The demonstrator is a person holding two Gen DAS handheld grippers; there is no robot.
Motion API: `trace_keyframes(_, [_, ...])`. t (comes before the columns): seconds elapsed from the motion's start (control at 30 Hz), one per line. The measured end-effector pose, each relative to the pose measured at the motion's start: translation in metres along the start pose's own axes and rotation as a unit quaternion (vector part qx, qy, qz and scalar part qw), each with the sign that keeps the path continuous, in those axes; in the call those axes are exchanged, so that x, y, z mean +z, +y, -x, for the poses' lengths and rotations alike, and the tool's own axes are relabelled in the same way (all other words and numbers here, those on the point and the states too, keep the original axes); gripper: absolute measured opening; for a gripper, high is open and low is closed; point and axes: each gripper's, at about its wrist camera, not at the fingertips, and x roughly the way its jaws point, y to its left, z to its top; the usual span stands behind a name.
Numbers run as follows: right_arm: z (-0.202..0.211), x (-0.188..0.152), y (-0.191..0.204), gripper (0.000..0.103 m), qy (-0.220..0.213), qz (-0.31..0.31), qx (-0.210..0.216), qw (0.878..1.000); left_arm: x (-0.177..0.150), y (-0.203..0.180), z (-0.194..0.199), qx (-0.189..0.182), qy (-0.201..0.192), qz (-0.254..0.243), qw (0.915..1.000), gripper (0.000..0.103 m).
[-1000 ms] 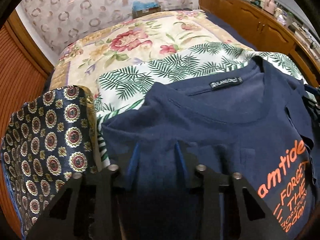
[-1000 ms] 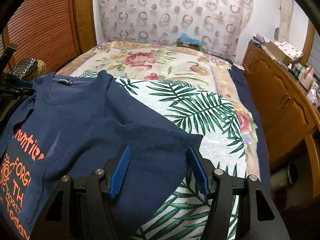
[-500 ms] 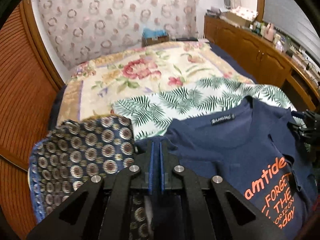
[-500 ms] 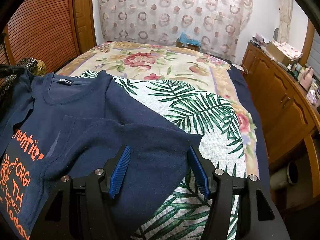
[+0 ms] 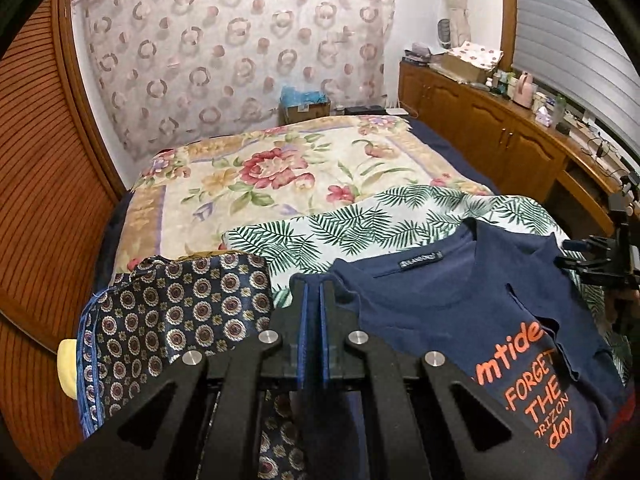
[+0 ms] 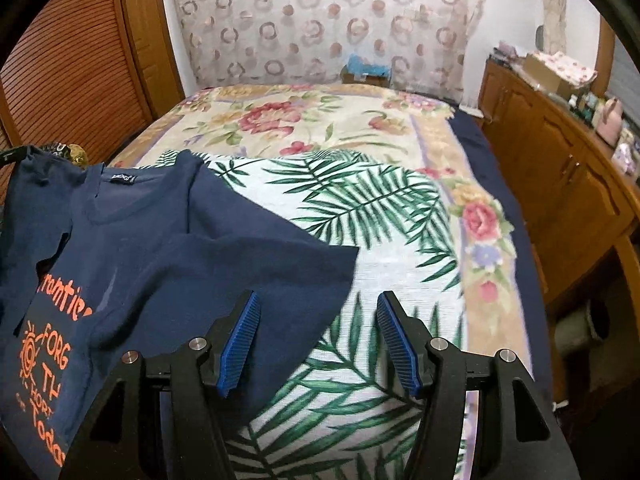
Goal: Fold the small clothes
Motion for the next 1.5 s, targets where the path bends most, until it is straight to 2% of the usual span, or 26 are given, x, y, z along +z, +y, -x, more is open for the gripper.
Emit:
trace_keyframes(0.07, [-0.004,0.003,0.003,0.062,0.0,0.003,0.002,1.0,-0.003,-0.004,0.006,-0.005,-0.006,-0.004,1.0,0.006])
trace_keyframes(0.1, [-0.004,0.006,0.003,0.052,-0.002,0.01,0.004,1.0,-0.004,-0.006,0.009,-0.007,-0.01,-0.004,0.9999,0.006])
trace_keyframes(0.13, [-0.005,0.008,0.006,0.036,-0.002,0.016,0.008,1.0,-0.006,-0.008,0.015,-0.012,-0.016,-0.003,0.9998,0.006])
trace_keyframes(0.17, [-0.005,0.01,0.008,0.027,0.001,0.021,0.014,1.0,-0.007,-0.011,0.021,-0.018,-0.022,-0.002,0.9996,0.006])
trace_keyframes(0.2, [-0.004,0.012,0.011,0.011,0.002,0.025,0.024,0.999,-0.008,-0.013,0.027,-0.023,-0.028,-0.001,0.9994,0.006])
trace_keyframes(0.33, [0.021,0.012,0.021,0.009,-0.032,0.04,0.024,0.998,-0.017,-0.024,0.058,-0.04,-0.054,-0.002,0.9977,0.006])
trace_keyframes(0.53, [0.093,0.003,0.037,0.009,-0.102,0.054,0.03,0.993,-0.045,-0.037,0.122,-0.063,-0.102,-0.003,0.9928,0.006])
trace_keyframes(0.8, [0.175,-0.059,0.064,0.009,-0.152,0.074,0.055,0.984,-0.115,-0.042,0.176,-0.063,-0.136,0.012,0.9886,0.006])
trace_keyframes(0.97, [0.214,-0.112,0.064,0.009,-0.162,0.062,0.076,0.982,-0.17,-0.041,0.203,-0.06,-0.153,0.04,0.9856,0.006])
trace_keyframes(1.1, [0.222,-0.144,0.065,0.009,-0.154,0.061,0.088,0.982,-0.206,-0.042,0.208,-0.056,-0.153,0.06,0.9847,0.006])
trace_keyframes(1.3, [0.252,-0.18,0.068,0.009,-0.143,0.064,0.088,0.984,-0.232,-0.044,0.211,-0.059,-0.147,0.074,0.9846,0.006])
trace_keyframes(1.5, [0.265,-0.196,0.078,0.009,-0.137,0.071,0.08,0.985,-0.252,-0.037,0.223,-0.056,-0.151,0.088,0.983,0.006])
